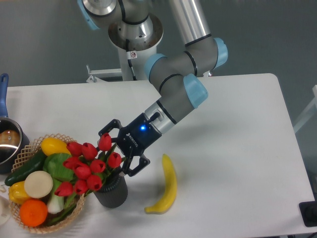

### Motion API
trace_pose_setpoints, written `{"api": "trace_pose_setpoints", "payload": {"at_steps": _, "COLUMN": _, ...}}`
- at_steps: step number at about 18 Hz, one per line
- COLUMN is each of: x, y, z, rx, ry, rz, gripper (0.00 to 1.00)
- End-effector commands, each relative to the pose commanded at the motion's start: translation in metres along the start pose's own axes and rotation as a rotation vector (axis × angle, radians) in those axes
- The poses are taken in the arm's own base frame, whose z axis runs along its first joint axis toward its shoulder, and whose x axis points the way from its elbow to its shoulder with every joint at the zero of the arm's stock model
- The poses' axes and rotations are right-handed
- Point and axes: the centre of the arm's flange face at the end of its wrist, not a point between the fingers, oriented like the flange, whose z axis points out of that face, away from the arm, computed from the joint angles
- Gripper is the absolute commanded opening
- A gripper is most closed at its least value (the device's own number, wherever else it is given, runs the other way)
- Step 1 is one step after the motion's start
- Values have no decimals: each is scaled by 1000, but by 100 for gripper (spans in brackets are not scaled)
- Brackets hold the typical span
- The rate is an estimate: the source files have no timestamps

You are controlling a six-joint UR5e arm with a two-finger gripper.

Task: Pick up the flowers from the vase
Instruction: 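Lower the gripper around the tulip stems and close it, then lift the gripped tulip bunch up out of the grey vase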

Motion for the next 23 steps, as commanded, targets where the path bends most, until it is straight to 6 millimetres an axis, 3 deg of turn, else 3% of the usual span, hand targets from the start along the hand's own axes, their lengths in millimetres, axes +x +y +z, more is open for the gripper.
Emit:
{"api": "trace_pose_setpoints", "payload": {"at_steps": 15, "x": -1, "y": -1, "z": -1, "rx": -1, "ry": -3, "rz": -18, "gripper": 0}}
{"api": "trace_pose_setpoints", "payload": {"at_steps": 23, "x": 9, "y": -29, "z": -25, "rx": 29, "ry": -32, "rz": -59, "gripper": 0}}
